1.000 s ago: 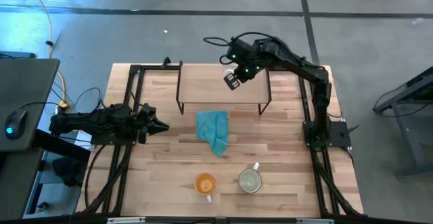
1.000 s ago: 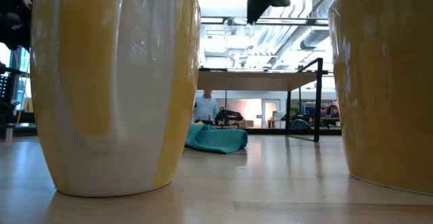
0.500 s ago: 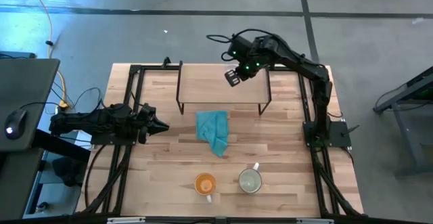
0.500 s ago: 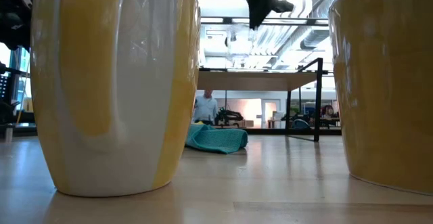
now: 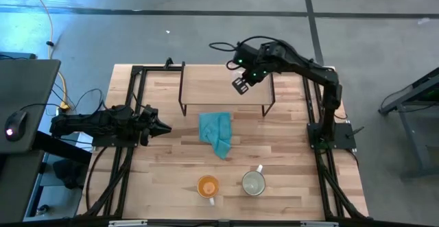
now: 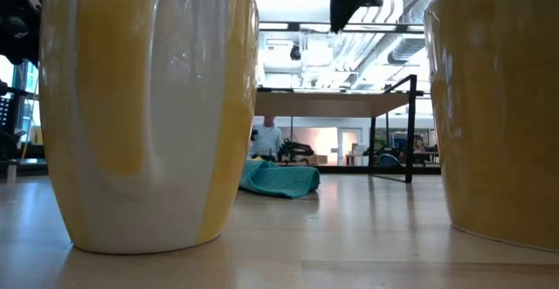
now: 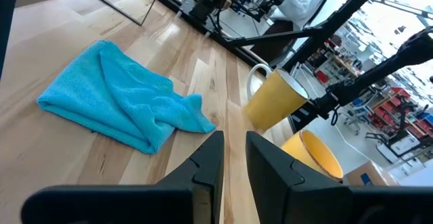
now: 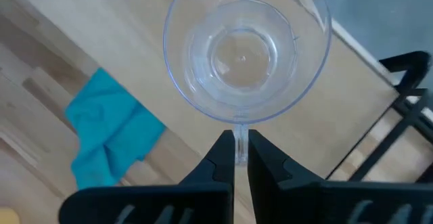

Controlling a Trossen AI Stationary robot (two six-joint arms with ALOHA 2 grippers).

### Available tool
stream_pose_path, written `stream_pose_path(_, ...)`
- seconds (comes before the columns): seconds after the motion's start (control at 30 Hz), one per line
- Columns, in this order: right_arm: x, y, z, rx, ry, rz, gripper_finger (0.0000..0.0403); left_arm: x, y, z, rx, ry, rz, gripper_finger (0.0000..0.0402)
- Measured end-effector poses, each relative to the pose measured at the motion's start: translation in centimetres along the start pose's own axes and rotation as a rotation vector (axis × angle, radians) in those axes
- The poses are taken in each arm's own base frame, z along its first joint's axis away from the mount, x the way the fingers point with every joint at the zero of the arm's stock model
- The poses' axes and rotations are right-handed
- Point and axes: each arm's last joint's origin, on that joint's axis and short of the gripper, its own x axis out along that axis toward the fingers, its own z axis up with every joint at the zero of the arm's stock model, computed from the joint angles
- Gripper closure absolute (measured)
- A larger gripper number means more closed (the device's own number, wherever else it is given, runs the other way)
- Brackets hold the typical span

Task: Stack small to large cups/mugs on shelf
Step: Put the transparent mug on the shelf

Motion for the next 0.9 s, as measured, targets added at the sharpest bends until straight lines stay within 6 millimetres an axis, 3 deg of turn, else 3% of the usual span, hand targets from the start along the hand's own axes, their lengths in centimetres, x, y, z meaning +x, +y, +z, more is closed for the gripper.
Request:
stream_pose_path(0.23,-3.2,-0.9,-1.2,-0.003,-0.078,0.022,0.0402,0.0,0.0,0.0,0.000,-0.007,0.009,0.0348)
stream_pose_path(0.47,-3.4,-0.9,-1.3,-0.027,-0.081,0.024,0.0402,0.0,0.1,0.1,-0.002,-0.023,0.030,0.0348)
stream_pose_path(0.73,-3.1,-1.6,-0.8,0.074,-0.064,0.042,0.0403,0.0,0.1,0.1,-0.026,-0.016,0.021,0.0348)
stream_pose_path(0.9,-3.4,-0.9,-1.3,-0.014,-0.068,0.054,0.0403,0.0,0.1,0.1,-0.025,-0.017,0.020,0.0348)
